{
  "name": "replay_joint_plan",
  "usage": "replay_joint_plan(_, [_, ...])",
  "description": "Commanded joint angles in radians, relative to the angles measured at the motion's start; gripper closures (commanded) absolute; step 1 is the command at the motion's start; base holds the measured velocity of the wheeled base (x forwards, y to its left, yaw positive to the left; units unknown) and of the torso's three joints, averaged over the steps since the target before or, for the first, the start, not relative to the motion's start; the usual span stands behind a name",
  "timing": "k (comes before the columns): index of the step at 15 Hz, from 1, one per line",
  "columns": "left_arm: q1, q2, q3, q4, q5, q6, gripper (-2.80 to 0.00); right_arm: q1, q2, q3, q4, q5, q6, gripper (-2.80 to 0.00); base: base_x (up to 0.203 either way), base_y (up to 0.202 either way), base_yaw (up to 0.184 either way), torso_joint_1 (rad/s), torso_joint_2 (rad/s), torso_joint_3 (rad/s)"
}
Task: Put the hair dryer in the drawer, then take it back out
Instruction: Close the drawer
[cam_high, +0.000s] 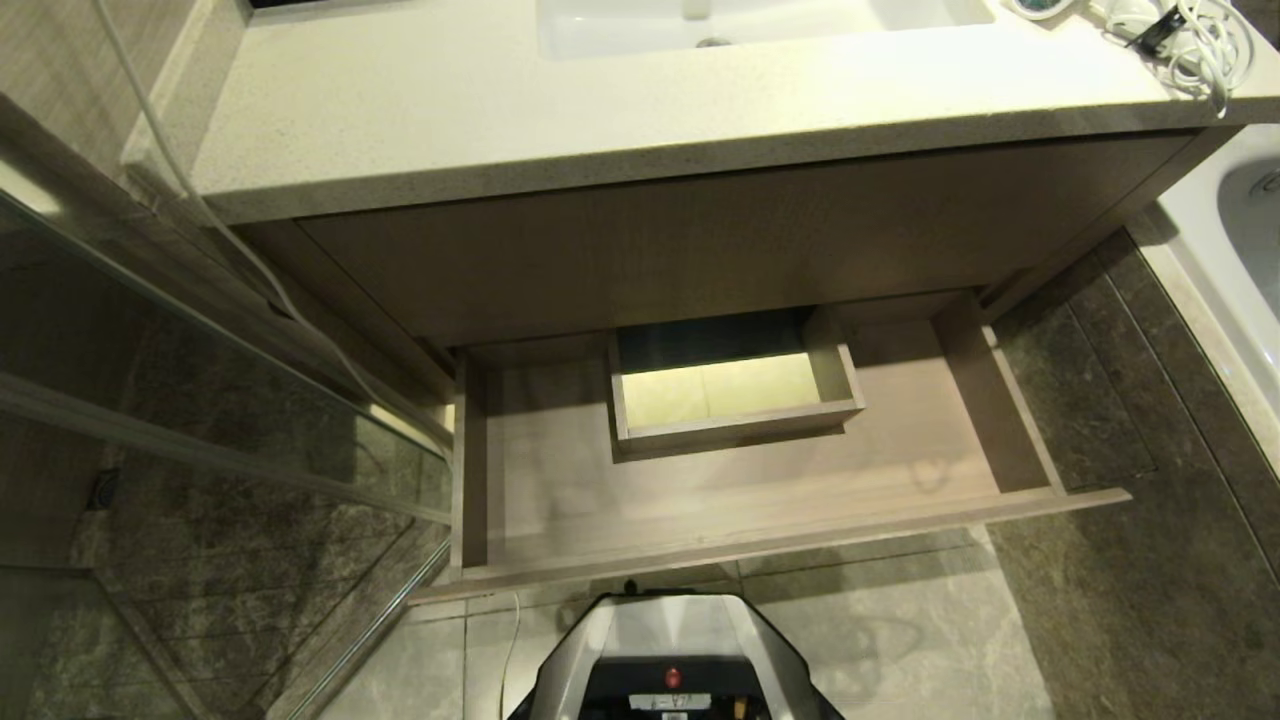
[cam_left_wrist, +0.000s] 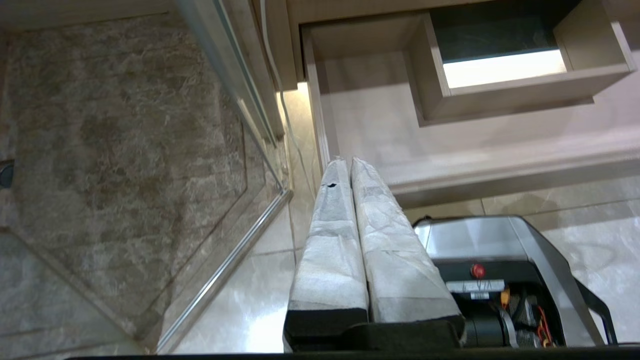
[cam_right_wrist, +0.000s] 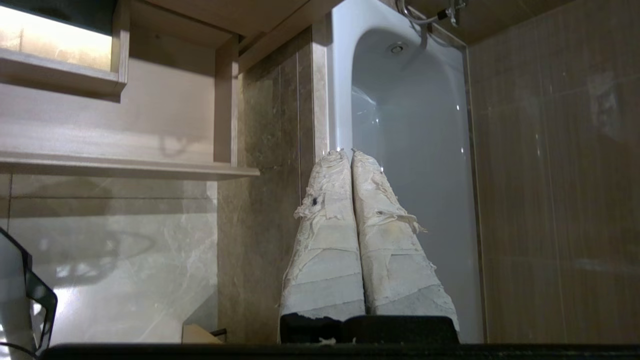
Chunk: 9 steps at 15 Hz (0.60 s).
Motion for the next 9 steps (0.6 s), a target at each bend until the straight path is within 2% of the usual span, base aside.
replay_joint_plan(1, [0.0, 0.0, 0.0, 0.0, 0.0, 0.0, 0.0, 0.0, 0.004, 0.017, -0.001, 0.0, -0.004, 0.0, 0.0, 0.0, 0.0, -0.198, -0.14, -0.333])
replay_joint_plan(3, [0.0, 0.0, 0.0, 0.001, 0.0, 0.0, 0.0, -0.002, 0.003, 0.045, -0.015, -0.002, -0.007, 0.0, 0.0, 0.0, 0.0, -0.207, -0.11, -0.276])
replay_joint_plan(4, [0.0, 0.0, 0.0, 0.001, 0.0, 0.0, 0.0, -0.002, -0.004, 0.064, -0.022, -0.002, -0.007, 0.0, 0.0, 0.0, 0.0, -0.266, 0.19, -0.031])
replay_joint_plan(9, [0.0, 0.0, 0.0, 0.001, 0.0, 0.0, 0.0, -0.001, -0.018, 0.109, -0.023, -0.002, -0.006, 0.0, 0.0, 0.0, 0.0, -0.226, 0.34, 0.086])
